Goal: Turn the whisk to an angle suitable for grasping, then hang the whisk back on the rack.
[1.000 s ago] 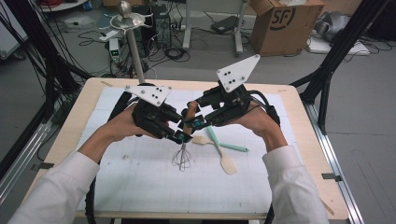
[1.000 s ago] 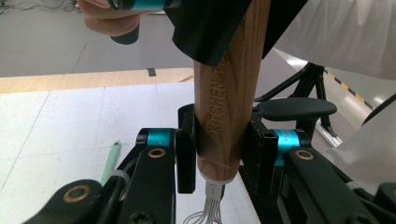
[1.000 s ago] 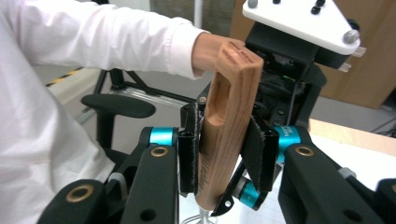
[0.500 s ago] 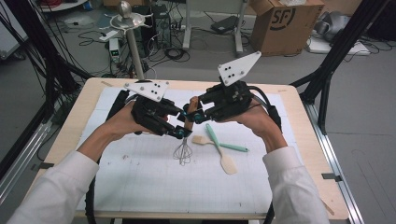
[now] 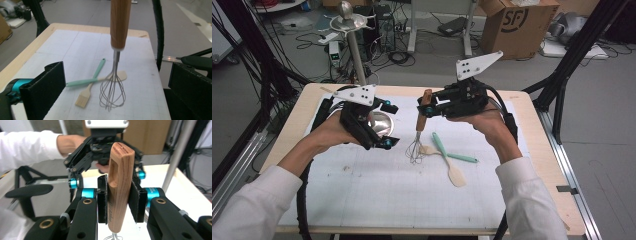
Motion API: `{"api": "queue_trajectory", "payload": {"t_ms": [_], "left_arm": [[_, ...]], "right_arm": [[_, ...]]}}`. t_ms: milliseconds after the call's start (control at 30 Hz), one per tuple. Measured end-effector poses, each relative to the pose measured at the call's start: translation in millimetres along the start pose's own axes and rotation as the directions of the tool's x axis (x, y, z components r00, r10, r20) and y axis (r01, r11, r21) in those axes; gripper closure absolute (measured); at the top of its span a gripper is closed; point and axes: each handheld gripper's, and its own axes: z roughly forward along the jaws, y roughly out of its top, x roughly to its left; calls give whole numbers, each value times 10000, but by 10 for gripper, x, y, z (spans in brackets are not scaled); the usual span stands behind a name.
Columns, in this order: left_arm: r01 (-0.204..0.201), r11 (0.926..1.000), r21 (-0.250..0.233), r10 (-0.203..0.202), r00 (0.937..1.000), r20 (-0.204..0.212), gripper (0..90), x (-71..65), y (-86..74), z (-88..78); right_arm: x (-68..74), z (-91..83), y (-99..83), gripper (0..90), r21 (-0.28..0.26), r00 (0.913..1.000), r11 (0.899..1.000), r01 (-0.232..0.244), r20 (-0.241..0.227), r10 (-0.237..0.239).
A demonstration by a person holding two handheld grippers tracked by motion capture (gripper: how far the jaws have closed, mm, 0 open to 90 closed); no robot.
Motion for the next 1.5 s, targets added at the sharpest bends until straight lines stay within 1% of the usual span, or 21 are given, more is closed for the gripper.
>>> {"api": "queue_trajectory", "payload": {"t_ms": [133, 200, 333, 500, 567, 633, 667, 700, 833, 867, 933, 967, 1033, 1133, 1167, 1233, 1300, 1367, 1400, 1467, 1500], "left_arm": [[-48, 10000, -60, 46, 9990, -435, 17, -15, -14, -64], [-10, 10000, -26, 8, 9969, -793, 17, -20, -8, -94], [53, 10000, 39, -48, 9941, -1087, 17, -19, 7, -108], [236, 9996, 127, -212, 9858, -1668, 17, -34, 41, -37], [153, 9998, 145, -123, 9816, -1906, 23, -45, 68, -7], [121, 9999, 66, -106, 9809, -1940, 23, -56, 98, 36], [116, 9999, 93, -94, 9786, -2058, 23, -60, 114, 57], [121, 9999, 88, -100, 9795, -2012, 23, -61, 127, 79], [181, 9998, 66, -160, 9708, -2393, 24, -75, 179, 166], [187, 9998, 31, -174, 9704, -2408, 24, -75, 187, 179], [273, 9996, -56, -279, 9660, -2571, 25, -69, 207, 215], [292, 9995, -72, -300, 9657, -2579, 38, -67, 213, 224], [260, 9996, -96, -276, 9607, -2762, 56, -72, 234, 258], [283, 9995, -152, -315, 9563, -2908, 90, -76, 267, 295], [317, 9994, -165, -351, 9572, -2873, 103, -70, 277, 304], [315, 9994, -125, -338, 9543, -2970, 117, -64, 295, 323], [404, 9991, -108, -417, 9574, -2856, 170, -52, 306, 335], [396, 9992, -111, -411, 9536, -2982, 220, -46, 313, 344], [487, 9986, -228, -533, 9540, -2951, 233, -37, 314, 353], [498, 9985, -245, -550, 9480, -3134, 282, -30, 321, 354], [535, 9982, -259, -589, 9483, -3119, 307, -23, 326, 357]], "right_arm": [[-1, -6, 18, 721, -53, 9984, 9997, -219, 528, 222], [-9, -2, 23, 721, -66, 9962, 9992, -385, 784, 389], [-25, 15, 35, 721, -231, 9914, 9978, -615, 1139, 637], [-42, 54, 57, 720, -258, 9791, 9939, -1077, 1710, 1105], [-51, 73, 65, 720, -283, 9759, 9930, -1146, 1835, 1179], [-54, 88, 73, 720, -352, 9713, 9922, -1196, 2027, 1243], [-55, 96, 75, 720, -369, 9706, 9912, -1269, 2016, 1317], [-57, 105, 77, 720, -410, 9684, 9906, -1306, 2090, 1364], [-62, 140, 90, 720, -321, 9645, 9906, -1331, 2257, 1370], [-60, 145, 94, 720, -335, 9630, 9900, -1369, 2296, 1409], [-60, 152, 98, 720, -396, 9580, 9887, -1448, 2445, 1501], [-62, 160, 102, 720, -435, 9546, 9879, -1491, 2541, 1553], [-67, 171, 109, 720, -481, 9496, 9870, -1535, 2692, 1608], [-73, 194, 120, 720, -511, 9452, 9848, -1660, 2765, 1737], [-76, 202, 123, 720, -514, 9446, 9857, -1605, 2817, 1685], [-76, 214, 131, 720, -510, 9433, 9852, -1635, 2844, 1713], [-73, 228, 138, 720, -518, 9433, 9854, -1623, 2848, 1704], [-72, 243, 143, 720, -570, 9425, 9857, -1589, 2887, 1686], [-64, 247, 148, 720, -541, 9415, 9848, -1651, 2889, 1737], [-64, 258, 155, 720, -534, 9415, 9859, -1588, 2925, 1675], [-63, 264, 159, 720, -529, 9414, 9852, -1628, 2905, 1712]]}}
